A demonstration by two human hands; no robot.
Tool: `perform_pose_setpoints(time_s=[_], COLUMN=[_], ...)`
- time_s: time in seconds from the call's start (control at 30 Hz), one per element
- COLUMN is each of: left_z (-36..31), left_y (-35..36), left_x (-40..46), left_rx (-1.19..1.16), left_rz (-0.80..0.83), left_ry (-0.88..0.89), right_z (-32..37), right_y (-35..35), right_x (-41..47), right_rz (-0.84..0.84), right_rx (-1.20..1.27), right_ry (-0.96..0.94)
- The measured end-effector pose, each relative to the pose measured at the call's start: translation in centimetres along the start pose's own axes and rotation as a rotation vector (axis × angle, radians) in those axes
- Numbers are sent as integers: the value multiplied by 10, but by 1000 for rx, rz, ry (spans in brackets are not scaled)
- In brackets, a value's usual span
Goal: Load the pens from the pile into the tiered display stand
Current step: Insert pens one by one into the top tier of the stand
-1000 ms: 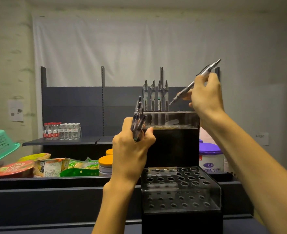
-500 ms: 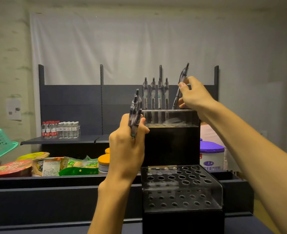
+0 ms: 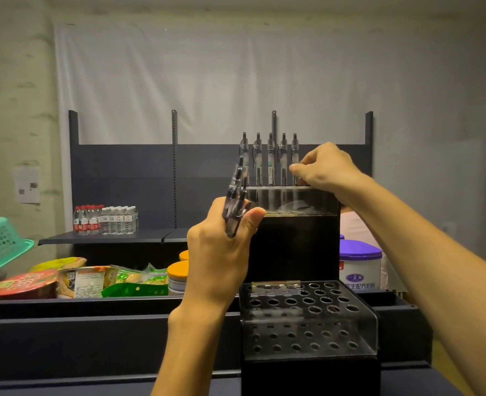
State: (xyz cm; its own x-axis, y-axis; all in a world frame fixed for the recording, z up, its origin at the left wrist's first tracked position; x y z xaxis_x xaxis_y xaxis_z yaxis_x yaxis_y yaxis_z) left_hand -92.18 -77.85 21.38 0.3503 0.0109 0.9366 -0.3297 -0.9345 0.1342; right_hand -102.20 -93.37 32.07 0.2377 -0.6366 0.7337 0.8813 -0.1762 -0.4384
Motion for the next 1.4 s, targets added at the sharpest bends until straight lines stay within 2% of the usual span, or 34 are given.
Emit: perform_pose_setpoints(time_s=[0.07,0.2,0.33,0.43,0.53,0.6,0.87,1.03,1.3,1.4], left_z=[-1,-3,-1,-2,0,0,-7,-5,-3,-6], left_y=[1,1,0,-1,0,0,-1,-1,0,0], left_x=[0,0,0,0,-1,0,1,1,0,-1], left_rx=[-10,-7,-19,-12,-25,-38,-91,-61,-48,-109], left_rz=[-4,-38,-64,-50,-48,-61,-65,-80,-41,-5], left_ry=[16,56,45,51,49,49,87,133,105,87], right_z=[1,3,9,16,22,23,24,22,19,21], right_y=[0,-7,-5,-3,-1,0,-7,-9,-7,-6], right_x=[-3,-17,-41,-60,-72,-77,-85,-90,-93,-94], right_rz=[-89,-380,-543,-565,-454,-315,184,440,473,406], right_rx=[-32,-84,-28,75,137,200,509,561,632,659], right_ry=[-40,-222,-454,-665,-836,-798,-302,-111,11,39])
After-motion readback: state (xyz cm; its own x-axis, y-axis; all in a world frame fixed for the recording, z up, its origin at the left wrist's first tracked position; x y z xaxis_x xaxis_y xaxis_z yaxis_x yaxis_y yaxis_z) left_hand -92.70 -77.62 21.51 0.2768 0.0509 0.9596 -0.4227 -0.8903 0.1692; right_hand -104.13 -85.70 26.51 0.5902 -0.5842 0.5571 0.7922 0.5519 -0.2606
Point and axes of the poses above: each hand's wrist, its own x-axis towards the middle knuckle, its own y-axis out of the palm, z = x × y, the point moved 2 cm from there along x, towards the middle knuckle, and after that the axes turned 11 degrees about -z, right-handed, at the moved point
